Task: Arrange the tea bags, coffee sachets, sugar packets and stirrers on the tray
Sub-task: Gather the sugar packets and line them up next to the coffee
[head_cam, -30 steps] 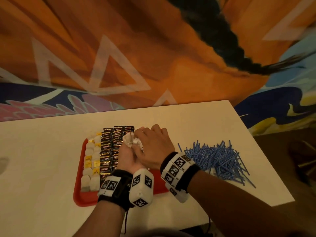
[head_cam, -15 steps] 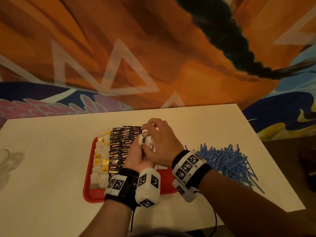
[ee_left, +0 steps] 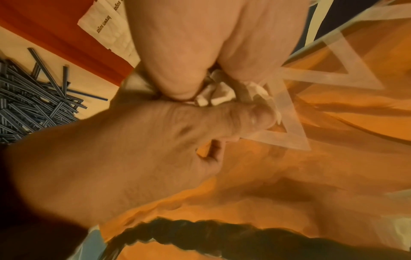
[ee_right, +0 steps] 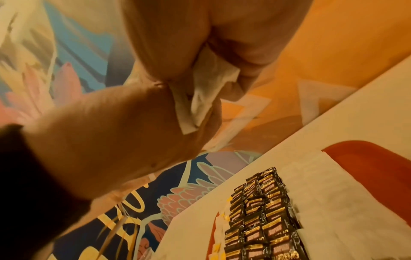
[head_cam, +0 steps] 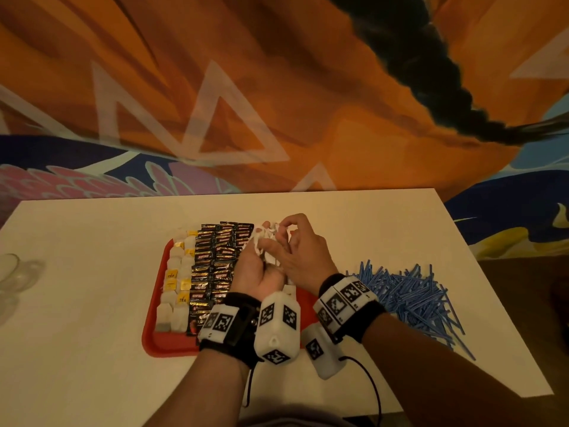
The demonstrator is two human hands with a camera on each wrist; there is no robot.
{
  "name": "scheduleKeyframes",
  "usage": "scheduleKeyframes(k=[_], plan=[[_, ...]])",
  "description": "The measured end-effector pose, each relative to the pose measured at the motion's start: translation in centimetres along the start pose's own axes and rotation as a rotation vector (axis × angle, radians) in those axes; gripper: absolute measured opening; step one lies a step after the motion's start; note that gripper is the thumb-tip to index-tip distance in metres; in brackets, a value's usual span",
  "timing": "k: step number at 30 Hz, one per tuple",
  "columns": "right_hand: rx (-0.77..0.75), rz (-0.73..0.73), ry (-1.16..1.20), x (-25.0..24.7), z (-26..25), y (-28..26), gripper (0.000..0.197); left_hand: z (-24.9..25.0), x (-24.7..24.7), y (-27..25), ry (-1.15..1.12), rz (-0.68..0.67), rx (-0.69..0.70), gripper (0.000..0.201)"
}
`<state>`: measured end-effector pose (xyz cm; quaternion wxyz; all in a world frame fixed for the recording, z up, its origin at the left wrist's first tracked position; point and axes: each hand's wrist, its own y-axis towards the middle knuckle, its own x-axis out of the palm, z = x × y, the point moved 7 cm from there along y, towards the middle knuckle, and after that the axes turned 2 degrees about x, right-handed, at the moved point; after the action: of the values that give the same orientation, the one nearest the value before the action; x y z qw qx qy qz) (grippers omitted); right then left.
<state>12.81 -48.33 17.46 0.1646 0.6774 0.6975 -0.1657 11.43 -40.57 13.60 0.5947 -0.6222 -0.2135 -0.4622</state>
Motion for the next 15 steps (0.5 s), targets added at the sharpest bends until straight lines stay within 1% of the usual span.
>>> scheduleKeyframes(k=[1, 3, 5, 6, 8, 9, 10, 11, 13, 15], plan=[[0.019, 0.007, 0.029, -0.2, 0.5, 0.1, 0.038, 0.2, -0.1, 0.2, 0.027, 0.003, 0.032, 0.01], [0.089, 0.029, 0.081, -0.9, 1.6, 0.3, 0.033, 0.8, -0.8, 0.7, 0.027, 0.023, 0.082, 0.02], [0.19, 0.075, 0.109, -2.0, 3.1, 0.6, 0.036, 1.4, -2.0, 1.1, 0.018, 0.051, 0.061, 0.028], [0.238, 0.092, 0.121, -2.5, 3.8, 0.8, 0.039, 1.5, -2.8, 1.2, 0.051, 0.063, 0.032, 0.028], [0.299, 0.109, 0.152, -3.0, 4.9, 1.4, 0.047, 1.6, -4.1, 1.3, 0.168, 0.085, -0.039, 0.02], [0.319, 0.108, 0.169, -2.9, 5.4, 1.7, 0.049, 1.5, -4.6, 1.3, 0.235, 0.086, -0.061, 0.022], [0.34, 0.102, 0.189, -2.8, 5.8, 2.0, 0.049, 1.5, -5.0, 1.4, 0.309, 0.088, -0.071, 0.031], [0.361, 0.091, 0.214, -2.5, 6.1, 2.2, 0.05, 1.5, -5.3, 1.5, 0.383, 0.1, -0.071, 0.038], [0.407, 0.064, 0.253, -1.8, 6.4, 2.5, 0.052, 1.5, -5.8, 1.3, 0.52, 0.136, -0.063, 0.035], [0.419, 0.043, 0.276, -1.4, 6.4, 2.8, 0.052, 1.9, -6.2, 0.8, 0.675, 0.164, -0.026, 0.032]])
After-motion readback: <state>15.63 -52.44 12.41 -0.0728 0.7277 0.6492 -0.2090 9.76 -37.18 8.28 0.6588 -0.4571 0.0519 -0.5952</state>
